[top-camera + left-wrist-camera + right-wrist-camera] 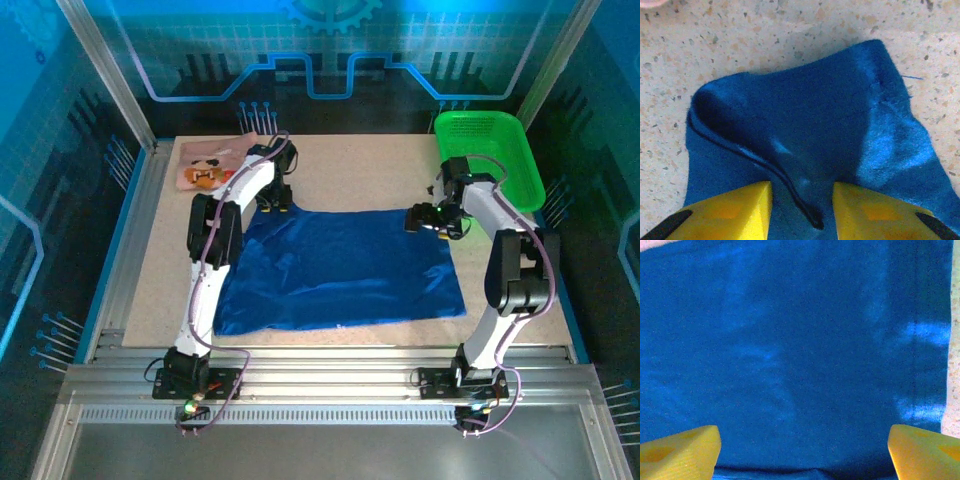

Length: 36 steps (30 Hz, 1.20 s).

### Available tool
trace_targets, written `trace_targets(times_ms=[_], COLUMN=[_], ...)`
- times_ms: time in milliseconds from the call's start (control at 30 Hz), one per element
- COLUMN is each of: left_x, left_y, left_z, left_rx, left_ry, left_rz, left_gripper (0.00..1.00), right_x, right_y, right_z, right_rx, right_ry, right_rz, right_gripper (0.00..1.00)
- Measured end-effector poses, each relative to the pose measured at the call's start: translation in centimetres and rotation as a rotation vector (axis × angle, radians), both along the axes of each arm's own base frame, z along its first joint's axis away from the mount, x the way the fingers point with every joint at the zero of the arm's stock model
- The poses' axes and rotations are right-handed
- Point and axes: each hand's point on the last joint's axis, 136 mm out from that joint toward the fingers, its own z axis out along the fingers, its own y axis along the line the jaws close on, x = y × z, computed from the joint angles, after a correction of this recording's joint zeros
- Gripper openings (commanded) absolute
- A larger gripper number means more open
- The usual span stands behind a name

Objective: Fold and stack the t-shirts

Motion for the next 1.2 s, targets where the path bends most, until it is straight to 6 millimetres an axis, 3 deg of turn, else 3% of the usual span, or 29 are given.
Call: trace_targets(times_ms=[100, 300, 733, 1200], left_x=[0.0, -0.7, -1.7, -2.4], left_y=[0.1, 0.4, 1.0, 1.2], left_z=[0.0, 0.0, 0.2, 0.5], left_rx=[0.006, 0.020, 0.039, 0.037], left_ry=[0.000, 0.009, 0.020, 0.011], left_rz=[-0.003, -0.017, -0.018, -0.010], left_gripper=[0.29, 0.30, 0.38, 0.32], right_x=[0.8, 2.1, 2.0, 2.0], right_y=[-0.1, -0.2, -0.4, -0.6], right_z=[0.2, 0.5, 0.0, -0.1], right_rx=[-0.001, -0.002, -0.003, -0.002], right_ry=[-0.011, -0.025, -0.008, -0.007], right_rz=[-0.002, 0.002, -0.003, -0.005], right_gripper=[0.87, 0.87, 0.87, 0.86])
